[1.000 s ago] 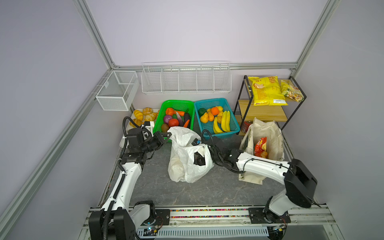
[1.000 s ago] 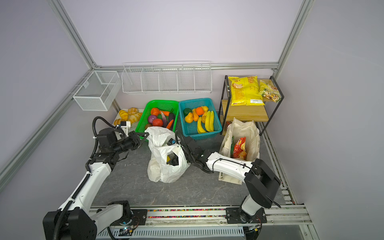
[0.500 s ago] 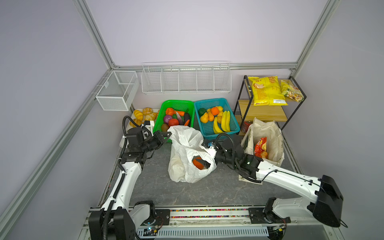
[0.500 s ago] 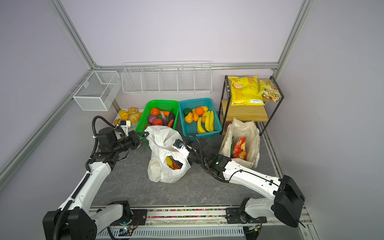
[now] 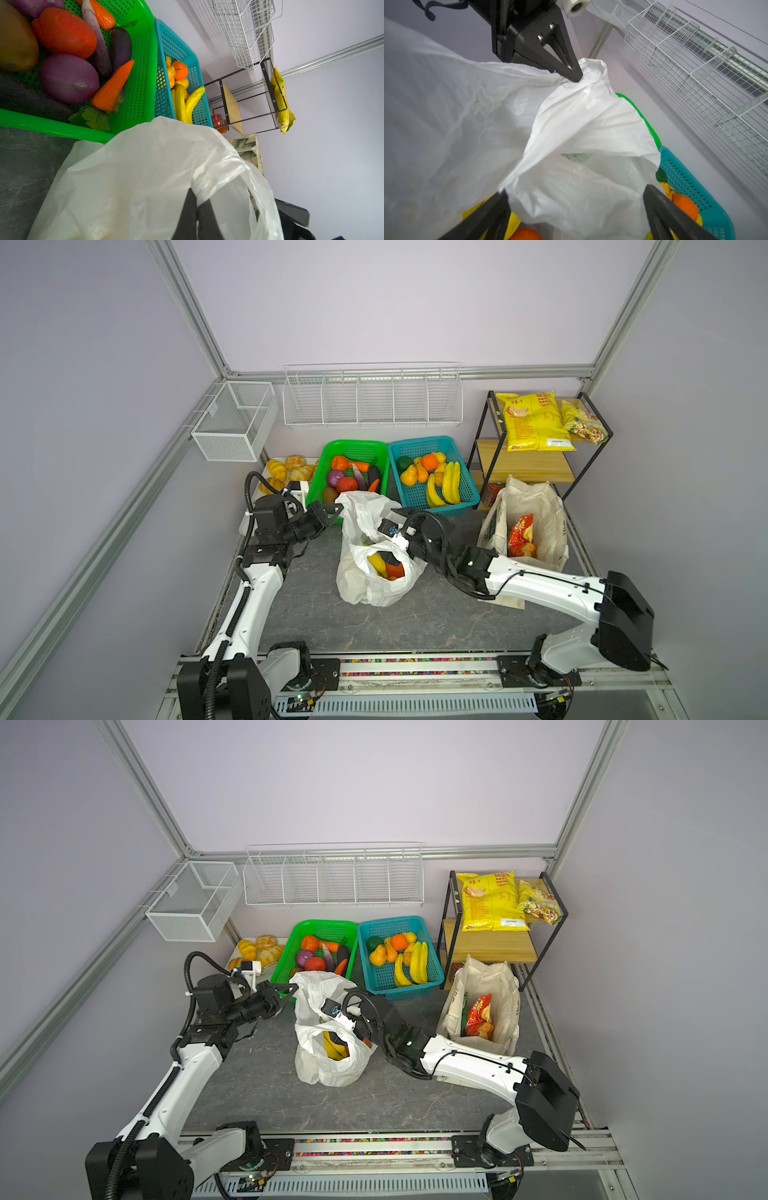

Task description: Place the mixed food into the grocery bags and tie them

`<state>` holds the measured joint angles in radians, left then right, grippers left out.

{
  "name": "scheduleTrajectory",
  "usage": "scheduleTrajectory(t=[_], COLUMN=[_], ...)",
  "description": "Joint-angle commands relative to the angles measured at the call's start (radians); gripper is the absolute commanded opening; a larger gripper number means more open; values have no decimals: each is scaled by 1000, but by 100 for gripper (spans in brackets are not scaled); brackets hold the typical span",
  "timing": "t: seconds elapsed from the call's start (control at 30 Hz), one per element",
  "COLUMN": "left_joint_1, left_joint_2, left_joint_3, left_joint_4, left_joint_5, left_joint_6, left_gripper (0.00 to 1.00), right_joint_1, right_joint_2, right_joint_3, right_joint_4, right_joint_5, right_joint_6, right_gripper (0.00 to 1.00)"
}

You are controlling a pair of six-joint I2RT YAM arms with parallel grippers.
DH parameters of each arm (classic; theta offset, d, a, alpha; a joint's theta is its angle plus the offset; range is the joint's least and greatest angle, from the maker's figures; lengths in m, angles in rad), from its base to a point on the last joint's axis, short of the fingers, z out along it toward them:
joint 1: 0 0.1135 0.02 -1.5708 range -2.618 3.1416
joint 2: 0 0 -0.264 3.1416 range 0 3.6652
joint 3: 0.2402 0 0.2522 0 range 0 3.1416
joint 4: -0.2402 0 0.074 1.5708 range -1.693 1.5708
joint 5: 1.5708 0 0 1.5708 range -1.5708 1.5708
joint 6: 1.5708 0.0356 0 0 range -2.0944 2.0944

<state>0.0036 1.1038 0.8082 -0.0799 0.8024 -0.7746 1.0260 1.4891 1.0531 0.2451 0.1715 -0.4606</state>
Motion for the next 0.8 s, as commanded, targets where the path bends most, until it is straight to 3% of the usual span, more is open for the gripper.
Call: scheduleTrajectory(t=[0.0, 0.03, 0.1, 0.17, 0.27, 0.43, 0.53, 0.67, 0.77], left_joint_1=[-4, -4, -4, -4, -4, -7, -59, -302, -539], left_joint_2=[8, 8, 8, 5, -27, -176, -296, -452, -462], left_joint_3=[33, 35, 44, 67, 107, 113, 115, 124, 186], left_joint_4=[8, 6, -8, -68, -167, -167, -179, -213, -343], left_joint_5=[11, 12, 8, -14, -85, -173, -236, -384, -522], left_joint_6=[-4, -3, 6, 50, 136, 240, 327, 518, 674], left_gripper=[0, 0, 0, 12, 35, 62, 66, 68, 69], right_joint_1=[8, 4, -12, -64, -182, -272, -315, -351, -365], right_joint_2=[27, 34, 27, -2, -30, 8, 20, 28, 41], right_joint_3=[50, 59, 60, 49, 51, 120, 137, 156, 186], right_joint_4=[31, 16, -3, -28, -62, -146, -144, -156, -193], right_joint_5=[-23, -40, -69, -155, -384, -612, -689, -720, -731], right_joint_6=[-65, -62, -19, 89, 347, 643, 776, 854, 853], right_gripper=[76, 61, 41, 25, 8, 7, 7, 7, 7])
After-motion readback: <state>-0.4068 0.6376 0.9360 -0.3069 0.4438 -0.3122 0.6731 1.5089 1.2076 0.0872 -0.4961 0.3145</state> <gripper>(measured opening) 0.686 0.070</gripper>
